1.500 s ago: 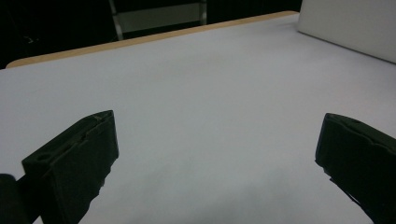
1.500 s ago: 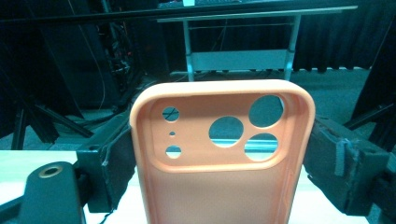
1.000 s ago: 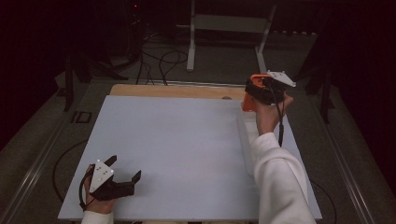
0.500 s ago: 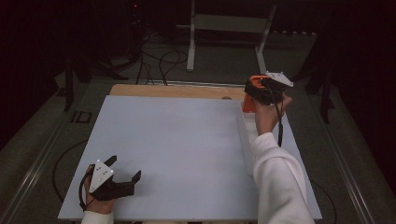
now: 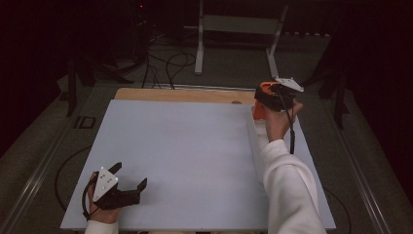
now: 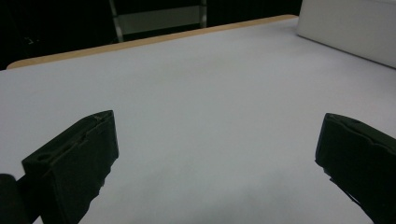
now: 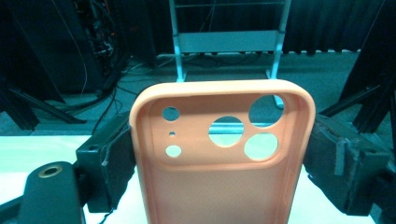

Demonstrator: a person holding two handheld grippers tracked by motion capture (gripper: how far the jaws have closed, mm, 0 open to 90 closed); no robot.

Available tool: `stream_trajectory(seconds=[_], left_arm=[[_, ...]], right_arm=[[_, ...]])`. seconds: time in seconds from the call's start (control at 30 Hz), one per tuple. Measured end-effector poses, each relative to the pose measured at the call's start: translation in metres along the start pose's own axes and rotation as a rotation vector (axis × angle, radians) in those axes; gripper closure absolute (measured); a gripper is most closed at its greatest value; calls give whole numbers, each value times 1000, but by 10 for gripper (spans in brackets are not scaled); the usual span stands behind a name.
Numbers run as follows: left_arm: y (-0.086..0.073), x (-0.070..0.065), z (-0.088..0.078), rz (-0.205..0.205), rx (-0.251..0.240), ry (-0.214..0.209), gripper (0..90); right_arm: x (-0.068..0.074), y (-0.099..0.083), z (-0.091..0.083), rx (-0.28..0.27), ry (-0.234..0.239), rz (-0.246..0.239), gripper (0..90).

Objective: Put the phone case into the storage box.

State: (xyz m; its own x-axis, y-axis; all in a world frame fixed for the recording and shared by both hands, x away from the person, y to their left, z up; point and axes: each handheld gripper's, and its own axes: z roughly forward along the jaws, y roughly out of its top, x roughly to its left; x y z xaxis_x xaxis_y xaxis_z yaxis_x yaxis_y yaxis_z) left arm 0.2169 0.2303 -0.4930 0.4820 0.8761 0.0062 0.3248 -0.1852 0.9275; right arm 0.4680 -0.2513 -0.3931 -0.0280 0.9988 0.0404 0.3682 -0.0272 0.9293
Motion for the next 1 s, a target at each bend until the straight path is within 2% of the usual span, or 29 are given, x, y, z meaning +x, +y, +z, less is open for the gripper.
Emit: stream_trajectory(seconds=[0.4,0.73,0.77,1.0], left_arm=[[0,0,0,0,-1,1,1],[0,0,0,-1,-3,1,1],[0,0,0,-1,-3,1,1],[0,0,0,-1,-3,1,1]], right_arm=[[-5,-8,8,37,2,-1,159],[-4,-14,15,89,15,-13,157],[-3,-15,17,102,11,-26,156],[-4,-20,24,153,-9,-27,154]])
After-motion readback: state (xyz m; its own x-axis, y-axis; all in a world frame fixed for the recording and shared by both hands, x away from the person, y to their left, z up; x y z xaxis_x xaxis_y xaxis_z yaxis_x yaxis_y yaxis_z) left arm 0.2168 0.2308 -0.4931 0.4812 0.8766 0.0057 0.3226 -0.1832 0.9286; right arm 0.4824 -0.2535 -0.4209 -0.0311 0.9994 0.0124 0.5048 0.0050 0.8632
